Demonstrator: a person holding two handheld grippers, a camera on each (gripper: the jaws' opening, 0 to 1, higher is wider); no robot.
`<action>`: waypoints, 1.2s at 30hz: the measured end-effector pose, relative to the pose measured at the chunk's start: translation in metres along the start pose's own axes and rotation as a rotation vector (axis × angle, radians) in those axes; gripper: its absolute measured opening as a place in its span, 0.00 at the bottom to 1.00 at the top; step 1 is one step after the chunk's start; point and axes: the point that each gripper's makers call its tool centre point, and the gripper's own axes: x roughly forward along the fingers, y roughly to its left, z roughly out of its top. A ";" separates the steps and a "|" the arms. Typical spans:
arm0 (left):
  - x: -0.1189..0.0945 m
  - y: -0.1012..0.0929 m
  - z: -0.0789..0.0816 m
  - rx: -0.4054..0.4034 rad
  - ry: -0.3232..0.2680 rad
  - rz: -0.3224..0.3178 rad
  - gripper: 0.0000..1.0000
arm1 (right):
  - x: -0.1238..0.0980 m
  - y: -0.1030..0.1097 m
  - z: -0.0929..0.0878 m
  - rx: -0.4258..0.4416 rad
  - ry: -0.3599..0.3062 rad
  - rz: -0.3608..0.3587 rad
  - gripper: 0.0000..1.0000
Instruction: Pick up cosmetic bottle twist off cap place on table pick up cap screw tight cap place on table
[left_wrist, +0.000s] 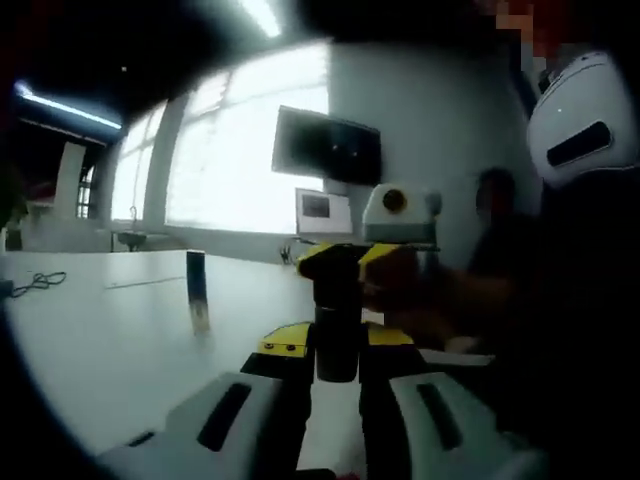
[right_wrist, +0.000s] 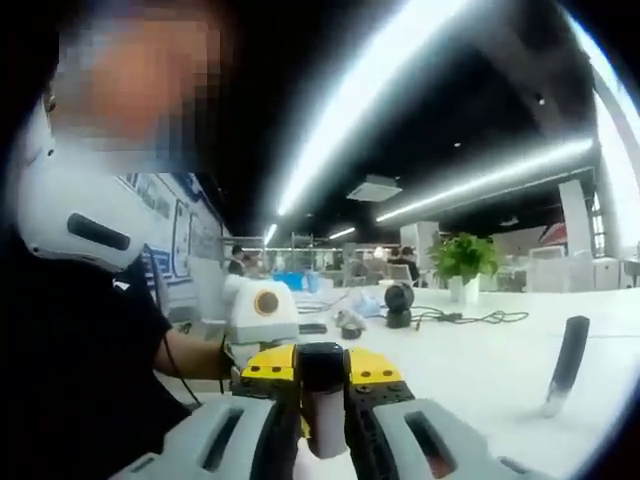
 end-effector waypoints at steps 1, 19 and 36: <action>0.001 0.001 0.000 0.004 0.003 0.009 0.07 | 0.000 -0.001 0.000 -0.004 -0.002 -0.007 0.10; 0.005 0.026 0.011 0.091 0.003 0.256 0.06 | 0.002 -0.026 0.011 -0.092 -0.068 -0.275 0.09; -0.004 0.041 0.015 0.137 -0.036 0.398 0.06 | 0.014 -0.032 0.012 -0.164 -0.043 -0.532 0.09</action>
